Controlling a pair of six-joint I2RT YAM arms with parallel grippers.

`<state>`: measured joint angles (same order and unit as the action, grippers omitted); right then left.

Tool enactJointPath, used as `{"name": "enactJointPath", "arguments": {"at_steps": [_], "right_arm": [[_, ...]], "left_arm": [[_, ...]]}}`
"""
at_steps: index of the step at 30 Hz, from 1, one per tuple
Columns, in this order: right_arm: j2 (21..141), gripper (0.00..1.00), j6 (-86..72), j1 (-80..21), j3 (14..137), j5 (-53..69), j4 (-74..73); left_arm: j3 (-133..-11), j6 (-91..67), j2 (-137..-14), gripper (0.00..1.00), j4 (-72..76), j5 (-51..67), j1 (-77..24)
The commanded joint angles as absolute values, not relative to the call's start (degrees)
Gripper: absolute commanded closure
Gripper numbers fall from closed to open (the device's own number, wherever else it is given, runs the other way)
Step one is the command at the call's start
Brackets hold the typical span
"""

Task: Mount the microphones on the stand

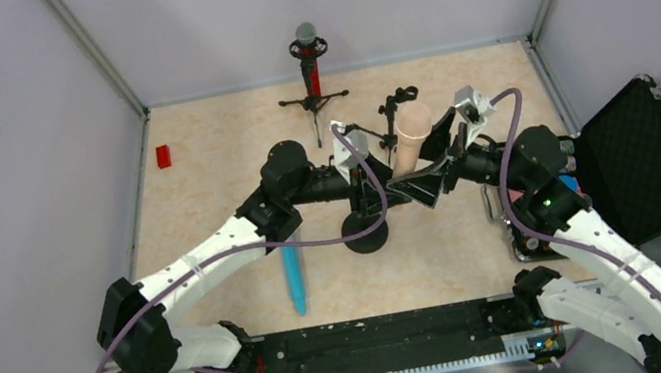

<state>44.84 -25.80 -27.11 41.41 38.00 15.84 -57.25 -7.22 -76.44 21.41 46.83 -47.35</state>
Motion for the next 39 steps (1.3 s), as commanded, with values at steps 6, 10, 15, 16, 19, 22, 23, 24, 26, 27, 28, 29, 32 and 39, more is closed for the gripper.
{"name": "enactJointPath", "arguments": {"at_steps": [6,10,15,16,19,22,23,24,26,27,28,29,32,39], "right_arm": [[46.1,0.18,-30.5,-26.1,43.7,45.3,22.9],[46.8,0.27,-31.4,-26.0,44.4,46.1,24.0],[47.2,0.38,-31.2,-26.0,44.6,45.9,23.9],[47.3,0.41,-31.1,-26.0,44.7,45.9,23.8],[47.2,0.55,-31.1,-26.0,44.7,45.5,24.0],[47.2,0.79,-31.2,-26.0,45.0,45.1,24.3],[47.4,0.89,-31.2,-26.0,45.1,45.0,24.3],[47.5,1.0,-31.1,-26.0,45.2,45.0,24.3],[47.6,1.0,-30.9,-26.0,45.2,44.9,24.3],[47.7,1.0,-30.7,-26.0,45.2,44.9,24.2],[47.7,1.0,-30.5,-26.0,45.2,44.8,24.0],[47.7,1.0,-30.1,-26.0,45.2,44.6,23.7],[47.6,1.0,-28.2,-26.0,45.2,44.0,22.3],[47.6,1.0,-24.3,-26.0,45.1,42.0,18.1]], "left_arm": [[-57.3,-7.9,-74.7,1.0,19.9,48.0,-47.2],[-57.5,-7.3,-75.1,1.0,18.5,48.5,-47.2],[-57.3,-7.2,-75.2,1.0,18.0,48.9,-47.0],[-57.3,-6.9,-75.1,1.0,17.8,49.0,-47.0],[-57.2,-6.7,-74.9,1.0,17.4,49.0,-47.0],[-57.0,-6.5,-74.6,1.0,17.4,48.9,-46.8],[-57.0,-6.4,-74.7,1.0,17.3,48.8,-46.8],[-57.0,-6.3,-74.7,1.0,17.4,48.7,-46.8],[-57.0,-6.4,-74.9,1.0,17.5,48.6,-46.5],[-56.9,-6.5,-75.0,0.96,17.7,48.4,-46.4],[-56.9,-6.5,-75.2,0.8,17.8,48.5,-46.3],[-56.9,-6.6,-75.2,0.54,17.9,48.4,-46.1],[-56.7,-7.4,-75.3,0.2,19.2,47.0,-45.6],[-53.8,-16.3,-75.4,0.03,31.8,45.2,-42.1]]}}
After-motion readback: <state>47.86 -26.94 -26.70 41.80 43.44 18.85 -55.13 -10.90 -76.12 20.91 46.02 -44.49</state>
